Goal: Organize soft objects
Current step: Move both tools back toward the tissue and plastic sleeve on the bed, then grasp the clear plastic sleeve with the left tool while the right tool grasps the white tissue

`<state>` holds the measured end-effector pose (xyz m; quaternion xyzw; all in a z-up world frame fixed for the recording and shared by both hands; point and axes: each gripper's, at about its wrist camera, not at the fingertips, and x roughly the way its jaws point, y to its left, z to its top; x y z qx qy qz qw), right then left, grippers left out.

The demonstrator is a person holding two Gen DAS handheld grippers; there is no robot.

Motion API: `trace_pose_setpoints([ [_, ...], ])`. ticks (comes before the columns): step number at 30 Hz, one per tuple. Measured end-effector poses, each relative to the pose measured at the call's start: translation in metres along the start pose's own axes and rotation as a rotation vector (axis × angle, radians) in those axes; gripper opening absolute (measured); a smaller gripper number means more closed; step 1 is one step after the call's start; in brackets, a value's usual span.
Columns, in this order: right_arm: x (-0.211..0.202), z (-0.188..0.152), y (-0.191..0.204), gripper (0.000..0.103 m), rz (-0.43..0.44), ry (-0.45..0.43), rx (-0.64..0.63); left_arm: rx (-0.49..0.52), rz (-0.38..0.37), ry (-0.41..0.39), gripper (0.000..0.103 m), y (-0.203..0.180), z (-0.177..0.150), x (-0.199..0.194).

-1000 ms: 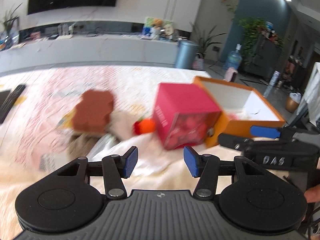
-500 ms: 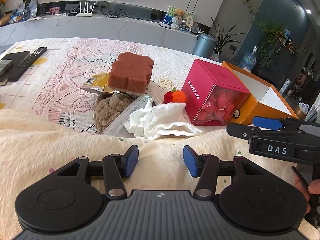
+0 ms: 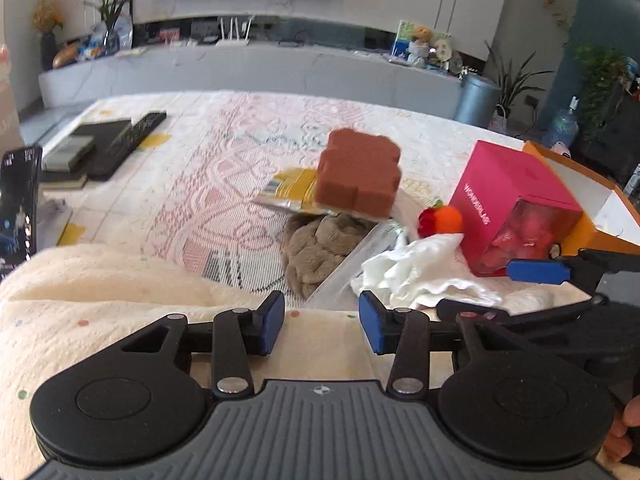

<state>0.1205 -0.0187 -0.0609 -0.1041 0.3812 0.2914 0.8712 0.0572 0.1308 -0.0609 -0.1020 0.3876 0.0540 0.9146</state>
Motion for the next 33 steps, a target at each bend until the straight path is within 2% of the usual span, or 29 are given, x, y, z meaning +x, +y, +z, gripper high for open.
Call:
trace_pose_setpoints([
  [2,0.013,0.001,0.006,0.09,0.007,0.021,-0.026,0.0,0.001,0.013,0.051,0.002,-0.001,0.006],
  [5,0.031,0.004,0.008,0.089,-0.009,0.046,-0.038,0.016,-0.002,0.016,0.051,0.001,-0.003,0.009],
  [7,0.039,0.005,0.001,0.074,0.005,0.068,-0.002,0.01,-0.004,0.024,0.051,0.003,-0.003,0.01],
  [8,0.042,0.005,-0.003,0.054,0.021,0.087,0.023,0.005,-0.007,0.025,0.051,0.003,-0.004,0.01],
  [9,0.043,0.005,-0.007,0.046,0.036,0.098,0.042,0.003,-0.008,0.027,0.051,0.004,-0.004,0.011],
  [10,0.043,0.003,-0.01,0.044,0.041,0.101,0.056,0.004,-0.008,0.03,0.051,0.003,-0.004,0.012],
  [11,0.041,0.002,-0.011,0.033,0.04,0.1,0.058,0.007,-0.007,0.033,0.052,0.002,-0.004,0.012],
  [12,0.039,0.001,-0.013,0.015,0.034,0.096,0.058,0.012,-0.006,0.036,0.052,0.001,-0.004,0.013],
  [13,0.038,0.001,-0.014,0.011,0.025,0.093,0.062,0.019,-0.008,0.039,0.053,0.0,-0.003,0.013],
  [17,0.022,0.001,-0.029,0.008,0.029,0.072,0.116,0.04,-0.035,0.043,0.059,-0.003,0.001,0.018],
  [22,0.014,-0.006,-0.045,0.008,-0.034,0.084,0.132,0.131,-0.072,0.055,0.075,-0.016,0.013,0.03],
  [25,0.017,-0.011,-0.053,0.008,-0.018,0.113,0.167,0.191,-0.113,0.111,0.077,-0.021,0.019,0.046],
  [28,0.014,-0.01,-0.05,0.017,-0.008,0.092,0.151,0.224,-0.14,0.179,0.078,-0.023,0.02,0.06],
  [30,0.009,-0.008,-0.05,0.053,0.01,0.073,0.164,0.212,-0.143,0.183,0.078,-0.021,0.019,0.063],
  [31,0.006,-0.007,-0.05,0.062,0.019,0.062,0.182,0.199,-0.15,0.182,0.078,-0.019,0.019,0.063],
  [32,0.004,-0.005,-0.052,0.076,0.027,0.054,0.201,0.186,-0.153,0.179,0.078,-0.016,0.019,0.062],
  [33,0.003,-0.004,-0.053,0.084,0.036,0.046,0.223,0.174,-0.153,0.176,0.078,-0.014,0.018,0.061],
])
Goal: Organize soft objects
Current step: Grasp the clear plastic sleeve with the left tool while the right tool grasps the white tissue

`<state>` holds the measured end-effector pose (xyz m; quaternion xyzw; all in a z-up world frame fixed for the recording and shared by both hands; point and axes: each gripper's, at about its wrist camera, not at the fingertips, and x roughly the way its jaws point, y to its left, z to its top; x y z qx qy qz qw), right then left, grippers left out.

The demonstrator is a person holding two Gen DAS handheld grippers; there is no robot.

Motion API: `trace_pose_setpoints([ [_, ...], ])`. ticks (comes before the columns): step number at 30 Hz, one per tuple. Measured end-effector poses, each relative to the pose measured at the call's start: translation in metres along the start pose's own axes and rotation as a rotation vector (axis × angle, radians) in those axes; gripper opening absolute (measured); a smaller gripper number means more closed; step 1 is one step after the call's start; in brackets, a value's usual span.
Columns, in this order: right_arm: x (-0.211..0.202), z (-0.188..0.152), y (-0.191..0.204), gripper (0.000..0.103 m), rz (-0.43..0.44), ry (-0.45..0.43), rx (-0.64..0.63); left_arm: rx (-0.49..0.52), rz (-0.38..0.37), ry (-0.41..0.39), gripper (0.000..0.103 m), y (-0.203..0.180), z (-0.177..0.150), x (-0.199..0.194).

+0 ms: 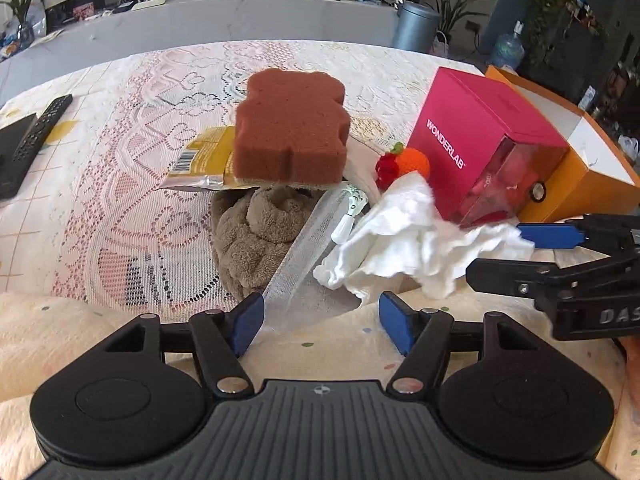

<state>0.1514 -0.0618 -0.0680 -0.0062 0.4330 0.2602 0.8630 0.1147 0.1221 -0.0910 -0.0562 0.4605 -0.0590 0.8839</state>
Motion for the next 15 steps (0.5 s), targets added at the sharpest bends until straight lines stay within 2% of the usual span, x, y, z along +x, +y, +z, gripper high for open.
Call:
trace_pose_setpoints([
  [3,0.005,0.007,-0.001,0.092,-0.004,-0.011,0.039,-0.022,0.008,-0.012,0.077,0.002,-0.002,-0.003],
  [7,0.027,0.013,0.001,0.091,0.005,0.024,0.081,-0.022,0.017,-0.021,0.078,0.002,-0.003,-0.007],
  [8,0.033,0.012,0.002,0.088,0.013,0.043,0.084,-0.023,0.017,-0.017,0.077,0.002,-0.003,-0.007],
  [10,0.041,0.009,0.0,0.08,0.041,0.071,0.104,-0.013,0.024,-0.01,0.077,0.001,-0.003,-0.006],
  [12,0.045,0.005,-0.001,0.066,0.042,0.097,0.101,-0.011,0.024,-0.013,0.078,0.0,-0.003,-0.005],
  [13,0.047,0.003,-0.001,0.064,0.04,0.104,0.091,-0.016,0.021,-0.012,0.078,0.001,-0.002,-0.005],
  [14,0.046,0.001,-0.001,0.052,0.041,0.106,0.087,-0.023,0.019,-0.009,0.078,0.002,-0.002,-0.003],
  [15,0.046,0.0,-0.002,0.026,0.039,0.11,0.081,-0.025,0.02,-0.007,0.078,0.003,-0.002,-0.003],
])
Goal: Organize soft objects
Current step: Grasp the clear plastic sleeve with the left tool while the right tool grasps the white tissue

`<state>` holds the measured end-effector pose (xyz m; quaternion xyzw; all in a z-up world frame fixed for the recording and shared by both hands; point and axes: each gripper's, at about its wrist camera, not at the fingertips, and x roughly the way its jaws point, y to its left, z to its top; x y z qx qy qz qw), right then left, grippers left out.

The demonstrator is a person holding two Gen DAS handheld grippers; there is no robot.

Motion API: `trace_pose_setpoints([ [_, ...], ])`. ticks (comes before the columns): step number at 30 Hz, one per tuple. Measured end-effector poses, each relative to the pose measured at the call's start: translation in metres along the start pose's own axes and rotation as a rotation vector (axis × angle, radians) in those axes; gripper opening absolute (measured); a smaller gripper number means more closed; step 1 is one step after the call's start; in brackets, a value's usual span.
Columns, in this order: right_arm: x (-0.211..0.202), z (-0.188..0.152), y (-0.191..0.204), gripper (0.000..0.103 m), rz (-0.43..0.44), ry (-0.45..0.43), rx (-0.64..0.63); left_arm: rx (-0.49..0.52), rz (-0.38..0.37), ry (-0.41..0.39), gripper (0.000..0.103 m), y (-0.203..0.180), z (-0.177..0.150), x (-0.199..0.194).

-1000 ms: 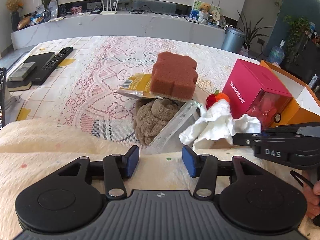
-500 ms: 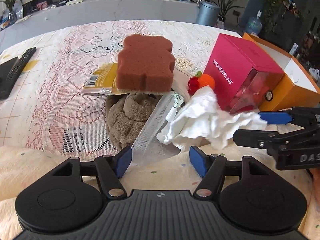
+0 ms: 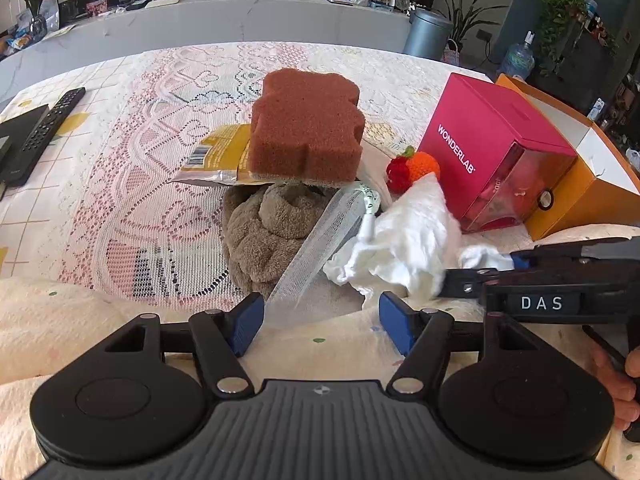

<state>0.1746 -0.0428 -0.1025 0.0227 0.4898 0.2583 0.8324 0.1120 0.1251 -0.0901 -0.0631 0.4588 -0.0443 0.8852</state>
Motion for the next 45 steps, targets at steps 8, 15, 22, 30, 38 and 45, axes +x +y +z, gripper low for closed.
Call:
trace_pose_setpoints([
  [8,-0.013,-0.006,-0.011,0.008,-0.071,-0.032,-0.007,0.012,-0.002,0.005,0.08,-0.002,-0.001,0.002],
  [15,-0.005,-0.007,-0.017,0.008,-0.068,-0.013,0.01,0.04,0.005,0.031,0.081,-0.011,0.006,0.019],
  [22,0.003,-0.004,-0.018,0.008,-0.056,-0.002,0.02,0.071,0.087,0.075,0.071,-0.02,0.01,0.037],
  [30,0.003,-0.005,-0.017,0.008,-0.059,-0.005,0.01,0.131,0.183,0.01,0.006,-0.044,-0.006,0.021],
  [38,-0.019,-0.009,-0.008,0.006,-0.046,-0.058,-0.033,0.05,0.135,-0.065,0.001,-0.039,-0.008,0.0],
  [45,-0.063,-0.012,-0.003,0.006,-0.017,-0.141,-0.04,-0.037,0.122,-0.119,0.001,-0.038,-0.01,-0.022],
])
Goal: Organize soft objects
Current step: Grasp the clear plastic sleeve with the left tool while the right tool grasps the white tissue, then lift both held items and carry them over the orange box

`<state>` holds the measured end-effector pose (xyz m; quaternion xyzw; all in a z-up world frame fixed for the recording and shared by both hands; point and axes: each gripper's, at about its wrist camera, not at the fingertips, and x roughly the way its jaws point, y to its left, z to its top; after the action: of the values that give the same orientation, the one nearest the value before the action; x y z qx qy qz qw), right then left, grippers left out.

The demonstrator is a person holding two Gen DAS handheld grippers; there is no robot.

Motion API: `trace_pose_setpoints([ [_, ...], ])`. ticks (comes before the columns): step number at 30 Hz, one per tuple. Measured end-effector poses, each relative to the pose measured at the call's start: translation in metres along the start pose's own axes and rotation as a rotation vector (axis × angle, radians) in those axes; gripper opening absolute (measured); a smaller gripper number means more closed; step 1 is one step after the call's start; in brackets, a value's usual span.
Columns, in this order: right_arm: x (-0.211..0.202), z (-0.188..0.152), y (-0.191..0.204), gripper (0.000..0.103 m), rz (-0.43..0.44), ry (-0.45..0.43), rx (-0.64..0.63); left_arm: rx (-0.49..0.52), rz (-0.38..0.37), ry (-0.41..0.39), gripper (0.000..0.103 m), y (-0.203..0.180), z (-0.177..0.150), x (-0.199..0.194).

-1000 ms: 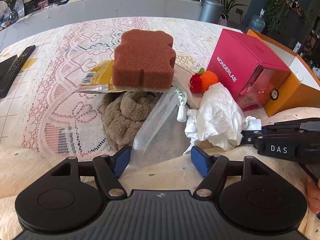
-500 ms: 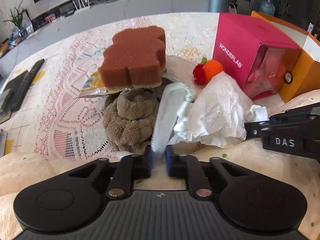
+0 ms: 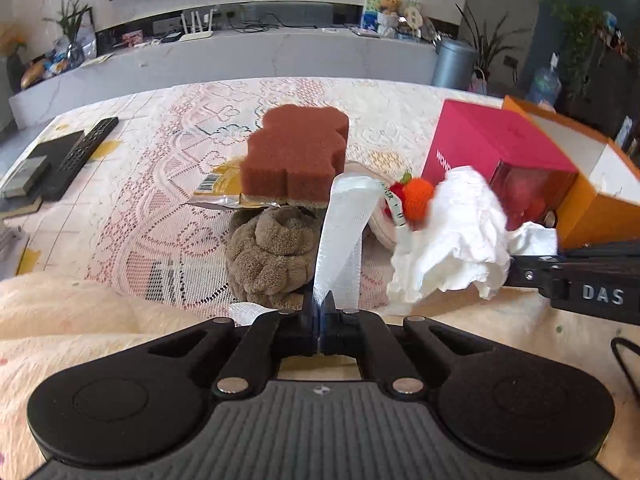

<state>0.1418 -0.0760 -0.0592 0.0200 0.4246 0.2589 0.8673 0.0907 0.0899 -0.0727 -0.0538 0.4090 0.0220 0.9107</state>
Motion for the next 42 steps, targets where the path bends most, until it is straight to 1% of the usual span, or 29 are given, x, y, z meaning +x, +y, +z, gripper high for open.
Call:
trace_pose_setpoints([
  [4,-0.028,0.002,0.002,0.005,0.007,-0.057,-0.008,-0.034,0.004,-0.025,0.001,0.003,0.002,-0.013],
  [9,-0.055,0.005,0.002,0.005,0.001,-0.11,-0.012,-0.076,-0.009,-0.08,0.001,0.007,0.004,-0.037],
  [15,-0.08,0.011,-0.007,0.005,-0.024,-0.167,-0.009,-0.1,-0.051,-0.136,0.001,0.006,0.01,-0.056],
  [22,-0.109,0.021,-0.021,0.005,-0.068,-0.233,-0.021,-0.08,-0.11,-0.184,0.001,-0.012,0.026,-0.068],
  [28,-0.129,0.033,-0.038,0.005,-0.144,-0.276,-0.068,-0.008,-0.19,-0.231,0.001,-0.047,0.05,-0.073],
  [34,-0.144,0.052,-0.07,0.005,-0.242,-0.276,-0.126,0.039,-0.313,-0.24,0.001,-0.09,0.086,-0.064],
  [37,-0.148,0.062,-0.089,0.005,-0.281,-0.26,-0.135,0.052,-0.384,-0.218,0.001,-0.11,0.103,-0.051],
  [39,-0.149,0.068,-0.102,0.005,-0.307,-0.247,-0.136,0.057,-0.436,-0.189,0.001,-0.125,0.114,-0.039],
  [42,-0.147,0.075,-0.125,0.005,-0.349,-0.216,-0.132,0.069,-0.494,-0.147,0.001,-0.148,0.126,-0.021],
])
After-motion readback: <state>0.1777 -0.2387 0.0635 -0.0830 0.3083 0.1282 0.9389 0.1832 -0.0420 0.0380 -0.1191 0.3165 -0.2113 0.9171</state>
